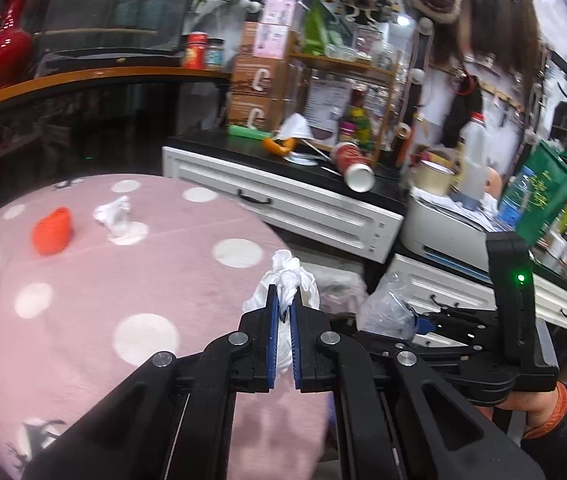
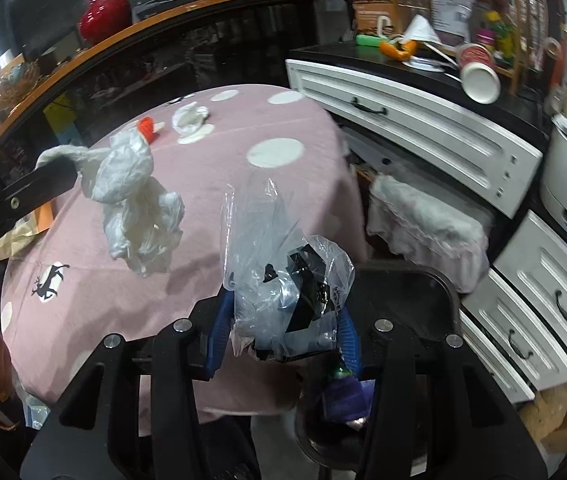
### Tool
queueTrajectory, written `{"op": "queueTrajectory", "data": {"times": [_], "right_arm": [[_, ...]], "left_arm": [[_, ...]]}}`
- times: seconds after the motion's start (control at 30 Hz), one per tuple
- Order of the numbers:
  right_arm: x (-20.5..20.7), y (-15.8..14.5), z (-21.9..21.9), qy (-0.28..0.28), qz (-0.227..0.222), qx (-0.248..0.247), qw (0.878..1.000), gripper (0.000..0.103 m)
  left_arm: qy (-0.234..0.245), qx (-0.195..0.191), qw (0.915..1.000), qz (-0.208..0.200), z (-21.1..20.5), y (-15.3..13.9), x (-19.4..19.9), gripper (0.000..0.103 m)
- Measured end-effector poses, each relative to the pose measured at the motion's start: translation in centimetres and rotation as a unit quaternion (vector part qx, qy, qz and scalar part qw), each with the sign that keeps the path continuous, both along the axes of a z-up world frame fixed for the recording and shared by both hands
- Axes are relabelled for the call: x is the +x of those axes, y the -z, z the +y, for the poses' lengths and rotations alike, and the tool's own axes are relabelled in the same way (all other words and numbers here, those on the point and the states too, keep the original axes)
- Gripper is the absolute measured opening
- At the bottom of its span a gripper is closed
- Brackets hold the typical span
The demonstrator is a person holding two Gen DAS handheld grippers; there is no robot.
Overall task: Collect trash
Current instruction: 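Grasp the clear plastic bag with the right tool while the left tool holds the tissue, then carry both tools over the black bin and open the right tool to drop the clear bag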
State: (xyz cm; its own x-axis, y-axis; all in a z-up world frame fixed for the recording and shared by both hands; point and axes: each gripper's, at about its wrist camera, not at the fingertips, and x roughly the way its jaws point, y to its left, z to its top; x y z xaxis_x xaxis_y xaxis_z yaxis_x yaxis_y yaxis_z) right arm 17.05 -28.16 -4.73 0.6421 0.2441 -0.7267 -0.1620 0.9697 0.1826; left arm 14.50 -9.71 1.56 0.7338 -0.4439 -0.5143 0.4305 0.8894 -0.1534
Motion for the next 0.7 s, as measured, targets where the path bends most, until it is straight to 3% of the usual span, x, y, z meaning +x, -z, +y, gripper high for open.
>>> {"op": "queueTrajectory", "data": {"times": [0.37, 0.7], "right_arm": [[-0.2, 3.2, -5.3, 0.055, 0.038, 0.01, 0.998, 0.046], [1.5, 9.5, -8.1, 0.098, 0.099, 0.001, 0.99, 0.047]], "left_arm": [[0.056, 0.003, 0.9984, 0.013, -5.4, 0.9, -1.7, 0.007], [0.087, 0.019, 0.9954, 0.034, -9.1, 2.7, -2.0, 0.007]]}}
